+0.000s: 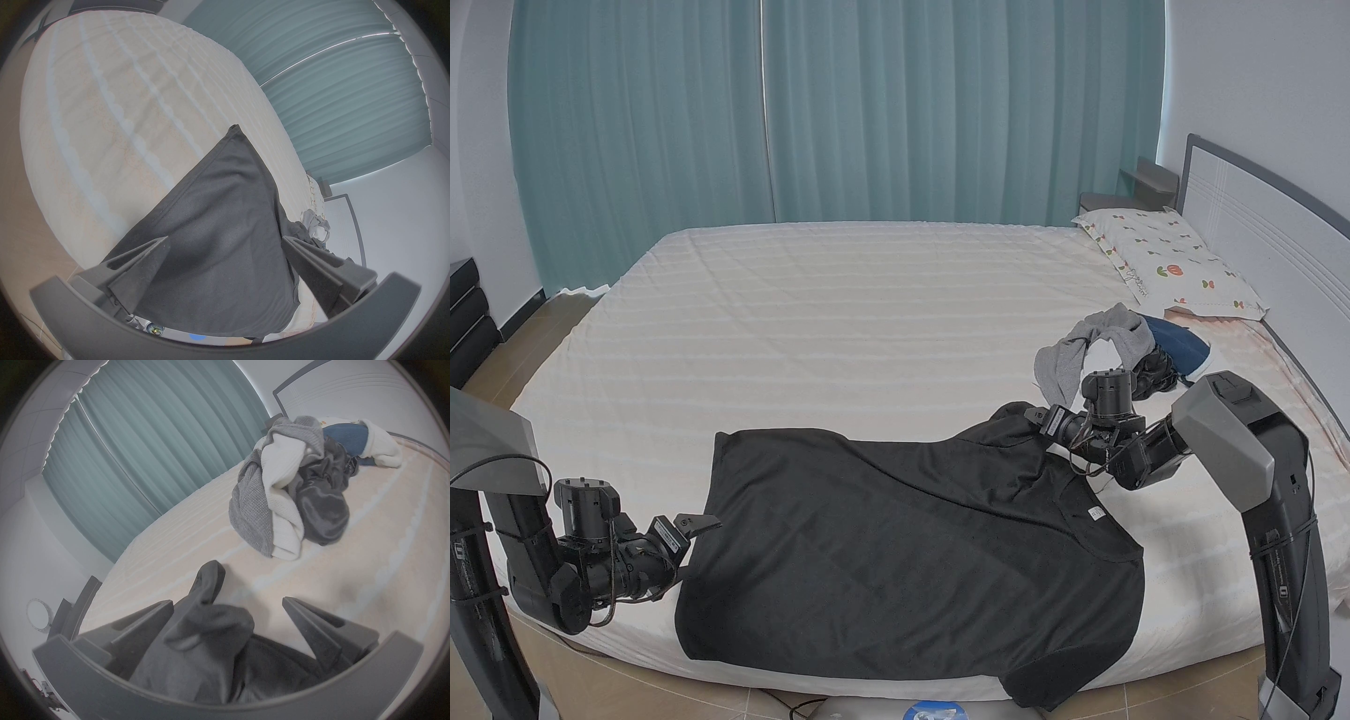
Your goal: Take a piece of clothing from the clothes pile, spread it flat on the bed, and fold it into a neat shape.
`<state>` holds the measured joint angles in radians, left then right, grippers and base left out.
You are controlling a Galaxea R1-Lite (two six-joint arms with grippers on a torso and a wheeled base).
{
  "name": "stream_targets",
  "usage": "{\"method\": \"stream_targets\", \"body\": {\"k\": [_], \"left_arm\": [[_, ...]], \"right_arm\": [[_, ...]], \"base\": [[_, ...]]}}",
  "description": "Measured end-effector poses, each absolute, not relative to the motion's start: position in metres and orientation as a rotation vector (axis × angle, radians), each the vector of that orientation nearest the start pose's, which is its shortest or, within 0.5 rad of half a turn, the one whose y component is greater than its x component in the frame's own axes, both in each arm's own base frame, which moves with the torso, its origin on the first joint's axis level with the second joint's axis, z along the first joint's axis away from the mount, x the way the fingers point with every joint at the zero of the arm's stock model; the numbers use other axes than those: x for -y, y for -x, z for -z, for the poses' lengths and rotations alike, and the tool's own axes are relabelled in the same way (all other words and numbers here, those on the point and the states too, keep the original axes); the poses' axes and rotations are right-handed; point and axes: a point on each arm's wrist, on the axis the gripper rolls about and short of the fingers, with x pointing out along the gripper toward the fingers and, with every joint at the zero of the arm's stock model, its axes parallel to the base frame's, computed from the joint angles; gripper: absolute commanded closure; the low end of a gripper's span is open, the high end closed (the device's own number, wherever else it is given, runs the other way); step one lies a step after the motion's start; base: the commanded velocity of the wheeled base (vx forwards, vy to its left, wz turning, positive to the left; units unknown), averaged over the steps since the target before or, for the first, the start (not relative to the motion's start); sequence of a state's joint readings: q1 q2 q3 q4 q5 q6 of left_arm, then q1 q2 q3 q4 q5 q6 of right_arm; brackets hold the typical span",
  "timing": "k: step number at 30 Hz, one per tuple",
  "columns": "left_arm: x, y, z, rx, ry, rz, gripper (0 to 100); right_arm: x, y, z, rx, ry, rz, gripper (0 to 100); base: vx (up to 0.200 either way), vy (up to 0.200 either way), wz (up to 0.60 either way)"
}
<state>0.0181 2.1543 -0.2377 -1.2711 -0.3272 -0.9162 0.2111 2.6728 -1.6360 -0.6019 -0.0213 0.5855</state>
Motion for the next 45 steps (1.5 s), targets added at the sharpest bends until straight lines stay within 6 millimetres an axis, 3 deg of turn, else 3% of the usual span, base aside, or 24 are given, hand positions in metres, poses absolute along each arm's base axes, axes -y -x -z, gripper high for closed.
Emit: {"method": "stream_targets", "body": {"k": [8,13,22,26,27,35,42,45], "left_arm": [[0.003,-0.257,0.001,-0.741,0.988,-0.019,0],[0.003,-0.255,0.002,-0.747,0.988,-0.022,0],[0.003,-0.254,0.002,-0.749,0.988,-0.026,0],[0.003,-0.254,0.002,-0.75,0.988,-0.026,0],[0.003,-0.254,0.002,-0.75,0.988,-0.026,0],[0.003,-0.253,0.002,-0.752,0.988,-0.027,0],[0.003,-0.253,0.002,-0.752,0.989,-0.027,0],[0.003,-0.253,0.002,-0.751,0.988,-0.027,0]], "right_arm": [[-0.117,-0.529,0.019,-0.459,-0.521,-0.065,100],[-0.12,-0.542,-0.002,-0.314,-0.547,-0.125,100],[-0.123,-0.546,-0.026,-0.171,-0.559,-0.25,100],[-0.122,-0.547,-0.017,-0.18,-0.526,-0.268,100],[-0.122,-0.547,-0.012,-0.186,-0.511,-0.267,0],[-0.108,-0.55,0.017,-0.226,-0.501,-0.235,0],[-0.097,-0.55,0.007,-0.23,-0.509,-0.22,0],[-0.089,-0.544,0.012,-0.277,-0.511,-0.226,0]], "base": [[0.0,0.0,0.0],[0.0,0.0,0.0],[0.0,0.0,0.0],[0.0,0.0,0.0],[0.0,0.0,0.0],[0.0,0.0,0.0],[0.0,0.0,0.0],[0.0,0.0,0.0]]}}
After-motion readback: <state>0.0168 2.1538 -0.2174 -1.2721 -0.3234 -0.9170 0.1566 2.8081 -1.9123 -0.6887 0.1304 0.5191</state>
